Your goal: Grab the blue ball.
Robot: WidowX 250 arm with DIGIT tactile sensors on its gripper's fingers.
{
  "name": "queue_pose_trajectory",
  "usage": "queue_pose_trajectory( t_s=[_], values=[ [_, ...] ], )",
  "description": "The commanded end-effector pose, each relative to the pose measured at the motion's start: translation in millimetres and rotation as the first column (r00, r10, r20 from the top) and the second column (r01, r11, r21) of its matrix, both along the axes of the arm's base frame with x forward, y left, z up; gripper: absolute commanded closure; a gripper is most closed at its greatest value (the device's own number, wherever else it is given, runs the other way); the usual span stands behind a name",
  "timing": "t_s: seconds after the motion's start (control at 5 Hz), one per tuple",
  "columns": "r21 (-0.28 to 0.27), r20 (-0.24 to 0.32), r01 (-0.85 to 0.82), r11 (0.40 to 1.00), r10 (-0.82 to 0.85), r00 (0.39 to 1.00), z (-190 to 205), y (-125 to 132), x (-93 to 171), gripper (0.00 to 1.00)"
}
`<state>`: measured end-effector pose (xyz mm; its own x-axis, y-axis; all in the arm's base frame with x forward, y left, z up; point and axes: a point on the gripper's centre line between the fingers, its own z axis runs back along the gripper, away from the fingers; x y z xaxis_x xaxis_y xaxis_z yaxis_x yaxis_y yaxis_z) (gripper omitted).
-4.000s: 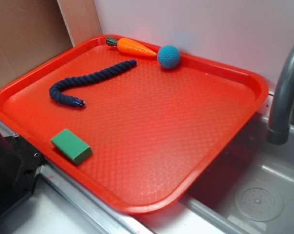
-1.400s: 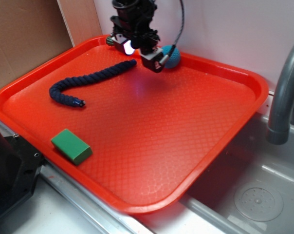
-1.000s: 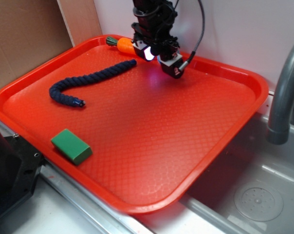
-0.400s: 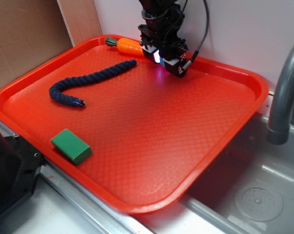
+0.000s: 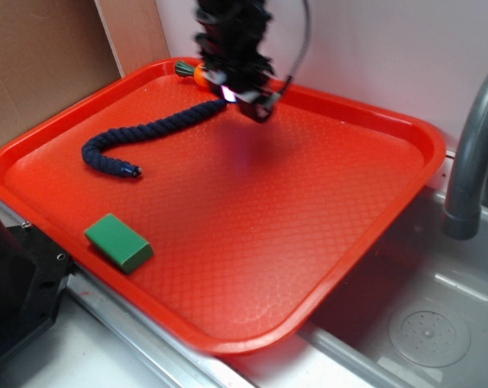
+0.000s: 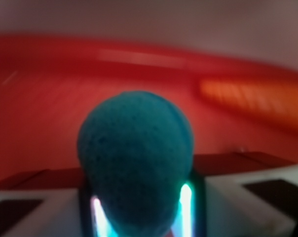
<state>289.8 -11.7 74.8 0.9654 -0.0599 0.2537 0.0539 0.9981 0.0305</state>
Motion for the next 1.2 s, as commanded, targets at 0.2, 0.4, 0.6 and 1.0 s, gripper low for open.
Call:
queue_pose_trajectory(
  t_s=[0.2, 0.4, 0.6, 1.0],
  values=[
    [-0.175, -0.178, 0.011, 0.984, -0.042, 0.983, 112.5, 11.5, -58.1, 1.0],
    [-0.183, -0.112, 0.047, 0.982, -0.068, 0.991, 142.2, 6.7, -67.6, 1.0],
    [-0.156, -0.079, 0.044, 0.987, -0.057, 0.995, 159.2, 3.4, -70.7, 1.0],
    [-0.135, -0.107, 0.045, 0.99, -0.06, 0.992, 159.7, 2.4, -67.5, 1.0]
  ],
)
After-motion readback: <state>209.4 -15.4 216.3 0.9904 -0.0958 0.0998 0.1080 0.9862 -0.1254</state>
